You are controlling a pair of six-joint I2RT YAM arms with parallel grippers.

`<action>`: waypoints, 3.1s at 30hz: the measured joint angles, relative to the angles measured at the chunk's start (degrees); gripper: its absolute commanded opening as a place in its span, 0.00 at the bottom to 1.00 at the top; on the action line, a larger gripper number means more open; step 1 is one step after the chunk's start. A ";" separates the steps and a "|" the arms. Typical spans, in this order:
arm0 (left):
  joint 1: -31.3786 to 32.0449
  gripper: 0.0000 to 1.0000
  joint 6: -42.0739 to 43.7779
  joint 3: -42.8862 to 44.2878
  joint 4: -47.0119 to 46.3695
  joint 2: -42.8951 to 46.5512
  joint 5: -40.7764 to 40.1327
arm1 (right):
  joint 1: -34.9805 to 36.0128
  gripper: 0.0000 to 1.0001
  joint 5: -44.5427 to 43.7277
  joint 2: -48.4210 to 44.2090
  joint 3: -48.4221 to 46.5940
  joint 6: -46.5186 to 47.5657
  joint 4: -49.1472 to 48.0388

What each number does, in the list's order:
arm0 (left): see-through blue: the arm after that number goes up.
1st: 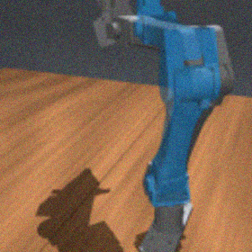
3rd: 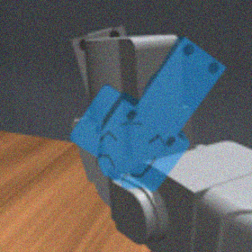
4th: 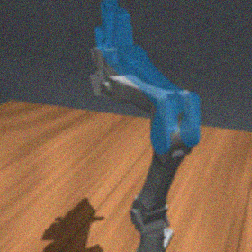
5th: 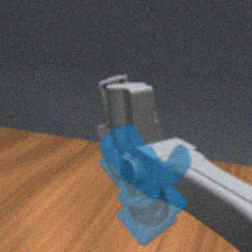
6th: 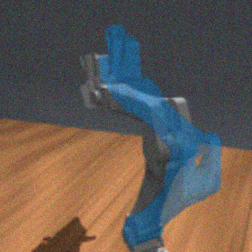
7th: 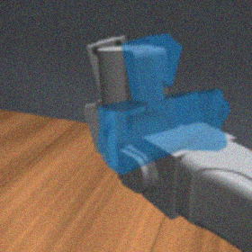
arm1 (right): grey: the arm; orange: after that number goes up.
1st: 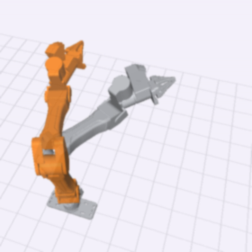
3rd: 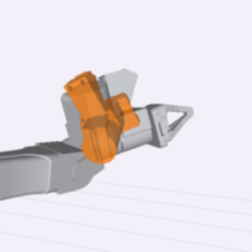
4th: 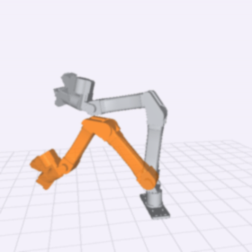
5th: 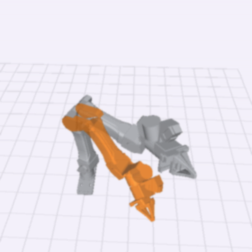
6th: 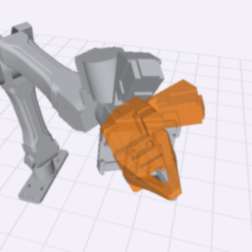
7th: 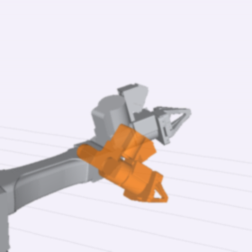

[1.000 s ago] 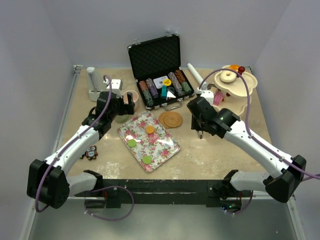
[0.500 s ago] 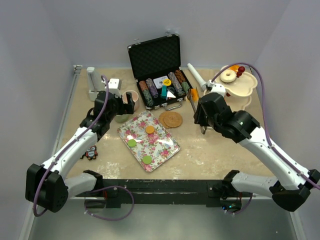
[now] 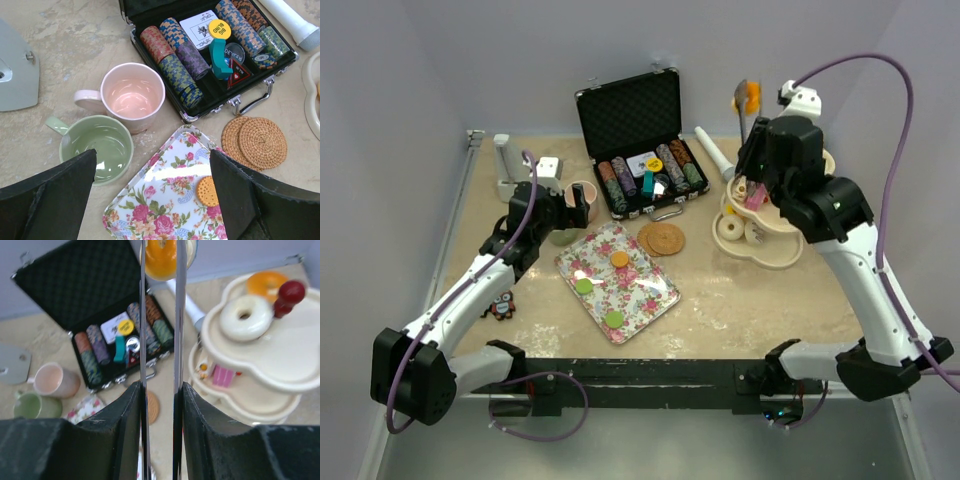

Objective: Serve the afternoon tea

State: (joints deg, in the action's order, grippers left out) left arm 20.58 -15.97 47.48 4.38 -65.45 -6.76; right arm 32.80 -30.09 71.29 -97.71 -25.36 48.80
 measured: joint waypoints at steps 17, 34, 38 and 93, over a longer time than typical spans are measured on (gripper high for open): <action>0.00 1.00 -1.03 0.00 -0.02 0.76 1.01 | -21.75 0.15 -3.28 -3.93 -1.31 7.58 -2.95; 0.00 1.00 -2.10 0.00 -0.37 2.34 2.58 | -21.99 0.14 6.56 -12.28 6.54 4.96 5.57; 0.00 1.00 -2.12 0.00 -0.37 2.36 2.60 | -21.99 0.14 7.74 -14.16 7.23 4.76 7.43; 15.98 0.88 -11.67 2.64 -4.85 -4.24 2.58 | -21.99 0.48 26.60 -7.30 6.38 11.17 -7.37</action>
State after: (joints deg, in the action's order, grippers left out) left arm 36.56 -27.64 50.13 -0.47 -69.69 -4.19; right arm 10.81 -3.49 63.99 -91.33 -14.20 41.43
